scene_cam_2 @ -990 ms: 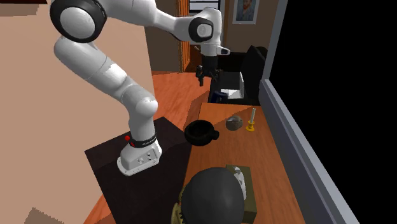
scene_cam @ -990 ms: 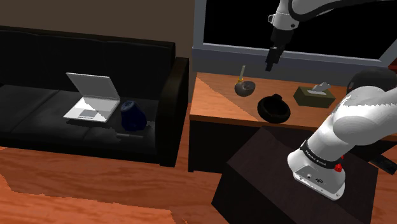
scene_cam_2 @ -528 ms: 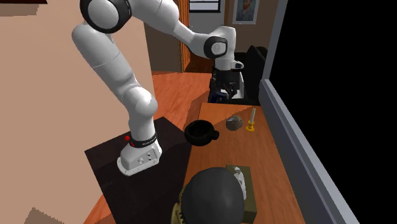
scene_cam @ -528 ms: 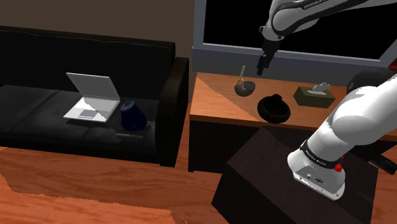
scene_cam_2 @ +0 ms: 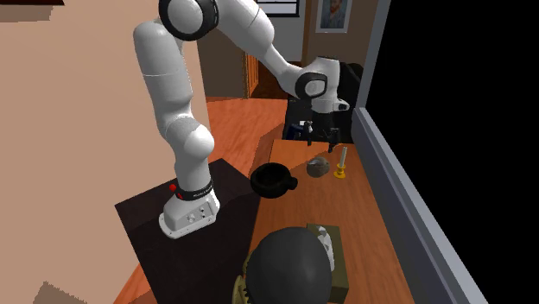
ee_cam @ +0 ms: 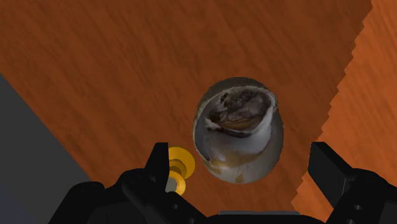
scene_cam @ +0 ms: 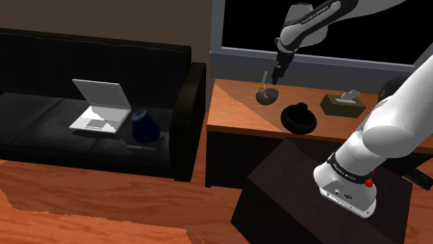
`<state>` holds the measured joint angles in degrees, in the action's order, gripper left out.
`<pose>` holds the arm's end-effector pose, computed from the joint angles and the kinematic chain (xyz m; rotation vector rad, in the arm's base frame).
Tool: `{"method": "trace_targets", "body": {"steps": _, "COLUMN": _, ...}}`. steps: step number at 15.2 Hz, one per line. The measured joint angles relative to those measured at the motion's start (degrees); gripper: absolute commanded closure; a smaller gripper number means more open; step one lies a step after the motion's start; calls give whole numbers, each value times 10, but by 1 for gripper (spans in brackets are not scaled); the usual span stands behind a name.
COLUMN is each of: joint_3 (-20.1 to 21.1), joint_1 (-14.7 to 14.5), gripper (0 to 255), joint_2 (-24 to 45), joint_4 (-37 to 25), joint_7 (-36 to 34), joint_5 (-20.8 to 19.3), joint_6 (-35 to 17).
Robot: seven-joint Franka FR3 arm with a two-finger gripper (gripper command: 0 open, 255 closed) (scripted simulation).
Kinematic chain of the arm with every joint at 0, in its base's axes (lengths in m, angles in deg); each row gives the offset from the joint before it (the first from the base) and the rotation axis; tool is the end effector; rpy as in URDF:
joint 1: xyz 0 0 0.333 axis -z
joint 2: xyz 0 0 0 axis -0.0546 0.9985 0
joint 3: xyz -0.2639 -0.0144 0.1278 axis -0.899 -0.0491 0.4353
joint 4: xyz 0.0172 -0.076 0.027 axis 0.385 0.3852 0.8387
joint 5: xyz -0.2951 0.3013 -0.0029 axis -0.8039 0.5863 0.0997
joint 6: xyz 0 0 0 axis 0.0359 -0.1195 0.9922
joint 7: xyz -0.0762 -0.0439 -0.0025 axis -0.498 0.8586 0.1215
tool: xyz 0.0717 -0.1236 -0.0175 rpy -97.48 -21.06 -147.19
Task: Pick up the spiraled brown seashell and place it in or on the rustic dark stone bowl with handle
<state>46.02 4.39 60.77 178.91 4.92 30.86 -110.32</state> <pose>0.4688 -0.2107 0.2646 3.0801 0.2170 -0.0165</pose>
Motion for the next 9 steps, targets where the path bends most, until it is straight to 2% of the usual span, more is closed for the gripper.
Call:
{"method": "trace_targets", "body": {"steps": 3, "joint_3": -6, "joint_1": 4, "gripper": 0, "joint_2": 62, "joint_4": -25, "joint_7": 34, "joint_5": 34, "joint_6": -39}}
{"method": "trace_targets", "body": {"steps": 9, "joint_3": -3, "joint_1": 10, "gripper": 0, "joint_2": 112, "joint_4": -27, "joint_7": 57, "joint_5": 63, "joint_6": -85}}
